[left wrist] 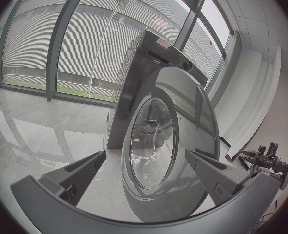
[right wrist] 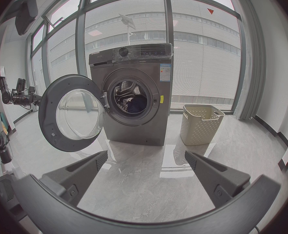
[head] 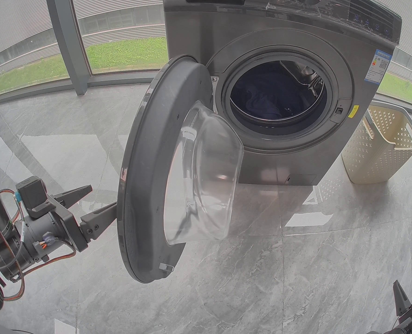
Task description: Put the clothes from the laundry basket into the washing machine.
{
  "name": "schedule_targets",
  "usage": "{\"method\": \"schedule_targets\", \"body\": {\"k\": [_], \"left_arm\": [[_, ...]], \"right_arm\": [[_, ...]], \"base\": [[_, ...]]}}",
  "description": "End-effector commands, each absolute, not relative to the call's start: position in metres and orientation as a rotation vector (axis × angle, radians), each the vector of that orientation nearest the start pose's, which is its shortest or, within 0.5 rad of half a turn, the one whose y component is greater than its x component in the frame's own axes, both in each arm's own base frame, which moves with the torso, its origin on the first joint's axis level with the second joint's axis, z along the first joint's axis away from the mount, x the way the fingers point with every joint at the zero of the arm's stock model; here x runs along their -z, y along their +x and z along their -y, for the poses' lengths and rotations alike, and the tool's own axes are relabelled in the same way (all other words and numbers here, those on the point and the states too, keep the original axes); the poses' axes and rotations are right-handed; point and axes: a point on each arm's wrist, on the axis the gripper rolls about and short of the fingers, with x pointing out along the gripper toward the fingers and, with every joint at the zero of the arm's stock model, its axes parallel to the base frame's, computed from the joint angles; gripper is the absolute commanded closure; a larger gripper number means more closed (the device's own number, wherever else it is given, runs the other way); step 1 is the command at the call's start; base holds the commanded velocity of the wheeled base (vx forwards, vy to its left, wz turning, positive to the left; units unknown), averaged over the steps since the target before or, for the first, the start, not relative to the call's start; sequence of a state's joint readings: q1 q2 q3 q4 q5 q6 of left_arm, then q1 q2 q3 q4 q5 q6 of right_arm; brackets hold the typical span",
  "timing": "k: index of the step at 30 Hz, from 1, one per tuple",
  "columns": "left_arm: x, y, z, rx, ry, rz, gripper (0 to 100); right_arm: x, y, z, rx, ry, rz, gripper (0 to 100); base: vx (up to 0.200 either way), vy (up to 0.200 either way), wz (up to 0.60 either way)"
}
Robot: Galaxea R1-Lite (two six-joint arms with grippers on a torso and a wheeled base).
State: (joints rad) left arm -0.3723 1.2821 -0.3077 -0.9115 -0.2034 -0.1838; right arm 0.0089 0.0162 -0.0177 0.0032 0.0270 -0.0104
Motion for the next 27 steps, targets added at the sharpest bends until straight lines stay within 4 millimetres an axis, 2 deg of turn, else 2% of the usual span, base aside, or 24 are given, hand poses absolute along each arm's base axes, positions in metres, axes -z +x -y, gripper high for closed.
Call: {"method": "schedule_targets", "body": {"k": [1,7,14,18,27], "left_arm": [[-0.174,0.172,0.078,0.594,-0.168,-0.155,0],[-0.183,0.179,0.101,0.685,-0.169,-0.139,0],[-0.184,0.196,0.138,0.737,-0.158,-0.157,0],[-0.185,0.203,0.151,0.761,-0.16,-0.149,0],[-0.193,0.239,0.181,0.778,-0.179,-0.092,0]], "right_arm": [[-0.075,-0.023,0.0,-0.035,-0.011,-0.003,0],[-0.075,-0.023,0.0,-0.037,-0.011,-0.003,0],[-0.075,-0.023,0.0,-0.037,-0.011,-0.003,0],[-0.075,-0.023,0.0,-0.037,-0.011,-0.003,0],[-0.075,-0.023,0.0,-0.04,-0.011,-0.003,0]], "base": [[0.0,0.0,0.0],[0.0,0.0,0.0],[0.0,0.0,0.0],[0.0,0.0,0.0],[0.0,0.0,0.0]]}}
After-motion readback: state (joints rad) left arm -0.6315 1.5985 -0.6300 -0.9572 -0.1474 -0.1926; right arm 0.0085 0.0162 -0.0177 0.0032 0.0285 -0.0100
